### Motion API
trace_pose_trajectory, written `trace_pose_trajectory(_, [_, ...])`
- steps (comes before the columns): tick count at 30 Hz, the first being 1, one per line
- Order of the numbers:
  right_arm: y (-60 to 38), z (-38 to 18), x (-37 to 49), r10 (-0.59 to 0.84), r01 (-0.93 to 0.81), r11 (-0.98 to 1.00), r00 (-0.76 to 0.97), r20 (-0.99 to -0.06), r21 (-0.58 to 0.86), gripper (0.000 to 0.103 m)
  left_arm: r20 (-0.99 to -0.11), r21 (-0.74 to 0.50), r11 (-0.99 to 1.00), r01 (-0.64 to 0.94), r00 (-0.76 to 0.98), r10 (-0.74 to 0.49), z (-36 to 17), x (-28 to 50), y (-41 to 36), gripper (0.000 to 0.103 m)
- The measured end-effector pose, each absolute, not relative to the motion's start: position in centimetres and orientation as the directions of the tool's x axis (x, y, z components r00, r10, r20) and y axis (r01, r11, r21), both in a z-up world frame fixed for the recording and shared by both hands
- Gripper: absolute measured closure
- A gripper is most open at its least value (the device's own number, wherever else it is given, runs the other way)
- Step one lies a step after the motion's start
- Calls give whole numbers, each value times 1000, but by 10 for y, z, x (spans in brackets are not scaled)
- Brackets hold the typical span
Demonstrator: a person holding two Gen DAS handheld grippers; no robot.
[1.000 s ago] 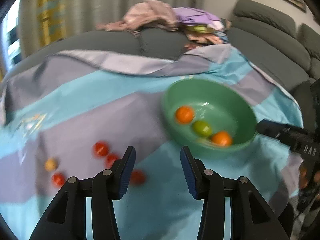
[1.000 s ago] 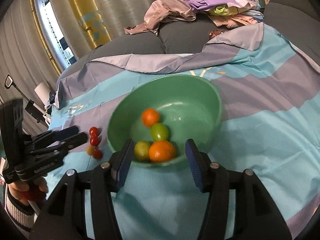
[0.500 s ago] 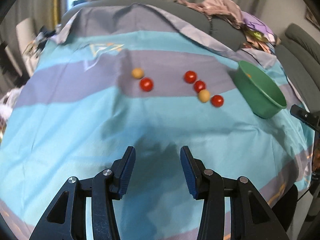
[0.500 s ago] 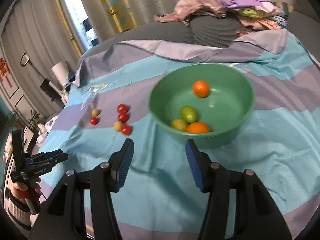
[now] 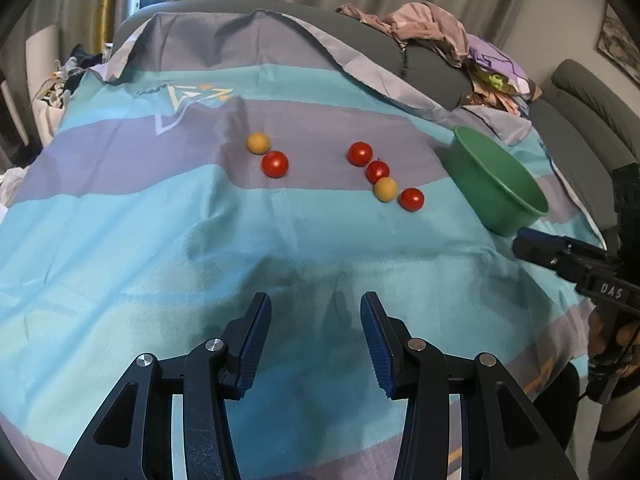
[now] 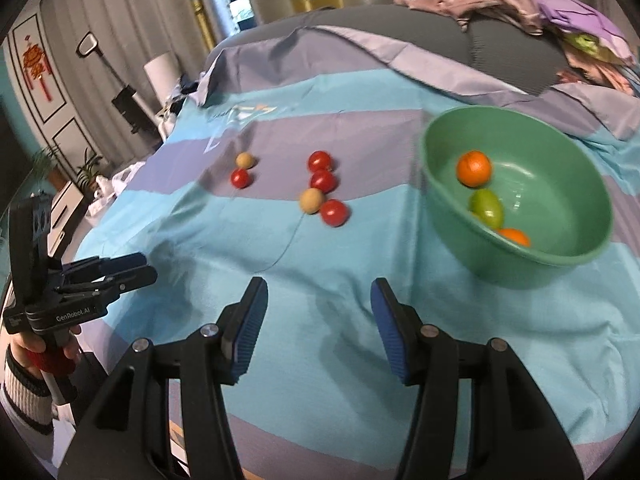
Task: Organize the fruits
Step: 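Withdraw both open tools from the bowl back over the remaining fruit, then grasp a red cherry tomato with the right tool while the left tool grasps a small yellow fruit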
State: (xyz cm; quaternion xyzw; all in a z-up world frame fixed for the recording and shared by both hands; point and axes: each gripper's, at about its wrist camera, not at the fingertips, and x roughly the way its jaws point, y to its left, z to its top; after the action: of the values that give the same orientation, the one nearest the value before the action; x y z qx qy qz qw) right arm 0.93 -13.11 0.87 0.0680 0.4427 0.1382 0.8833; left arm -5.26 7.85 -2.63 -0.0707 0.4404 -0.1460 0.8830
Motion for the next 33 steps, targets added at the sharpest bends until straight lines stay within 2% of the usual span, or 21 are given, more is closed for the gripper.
trace_pose_trajectory(6, [-114, 1, 25, 333, -221, 943, 551, -765, 251, 50, -746, -286, 933, 220, 560, -360, -29, -39, 73, 57])
trace_pose_trajectory(15, [-109, -14, 67, 270, -218, 960, 546, -793, 177, 52, -737, -273, 922, 275, 556, -384, -28, -6, 54, 57])
trace_pose_trajectory(19, [-106, -24, 90, 238, -228, 964, 522, -819, 135, 57, -736, -243, 934, 263, 576, -354, -26, 13, 56, 57])
trace_pose_trajectory(33, [-97, -46, 123, 234, -304, 948, 458, -858, 97, 75, -736, -254, 889, 380, 521, -433, -28, 58, 19, 57])
